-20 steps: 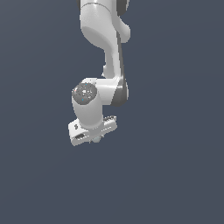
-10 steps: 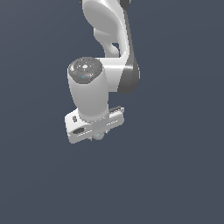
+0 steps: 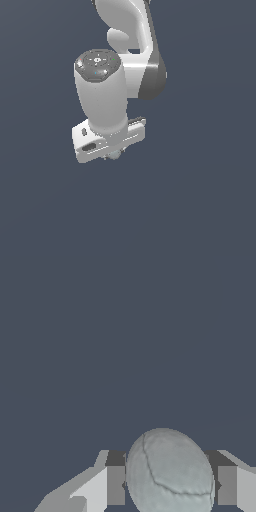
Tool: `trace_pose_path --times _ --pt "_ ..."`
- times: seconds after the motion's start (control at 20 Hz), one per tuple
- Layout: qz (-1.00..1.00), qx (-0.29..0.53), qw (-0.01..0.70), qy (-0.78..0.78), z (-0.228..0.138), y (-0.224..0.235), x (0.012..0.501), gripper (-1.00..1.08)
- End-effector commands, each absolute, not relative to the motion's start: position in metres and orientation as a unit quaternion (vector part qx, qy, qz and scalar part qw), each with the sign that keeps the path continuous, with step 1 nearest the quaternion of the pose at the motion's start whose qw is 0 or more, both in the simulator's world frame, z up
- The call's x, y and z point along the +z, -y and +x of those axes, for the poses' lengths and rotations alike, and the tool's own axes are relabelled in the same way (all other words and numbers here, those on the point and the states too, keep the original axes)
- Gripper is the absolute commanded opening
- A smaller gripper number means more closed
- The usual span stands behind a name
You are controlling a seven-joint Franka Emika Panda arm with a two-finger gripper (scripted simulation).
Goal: Pick up the object and move it to a goal position.
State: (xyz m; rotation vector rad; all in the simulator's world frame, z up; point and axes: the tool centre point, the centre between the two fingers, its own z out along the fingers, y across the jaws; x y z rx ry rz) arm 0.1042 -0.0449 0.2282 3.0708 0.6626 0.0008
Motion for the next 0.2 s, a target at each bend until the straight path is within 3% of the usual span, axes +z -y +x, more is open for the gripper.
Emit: trace_pose_path --times 0.0,0.15 --pt "0.978 0.000 0.000 -0.211 0.1049 0.0449 0.2291 -1.00" --pt "0.978 0.000 0.000 -0.211 0.1046 0.0454 0.2273 -1.00"
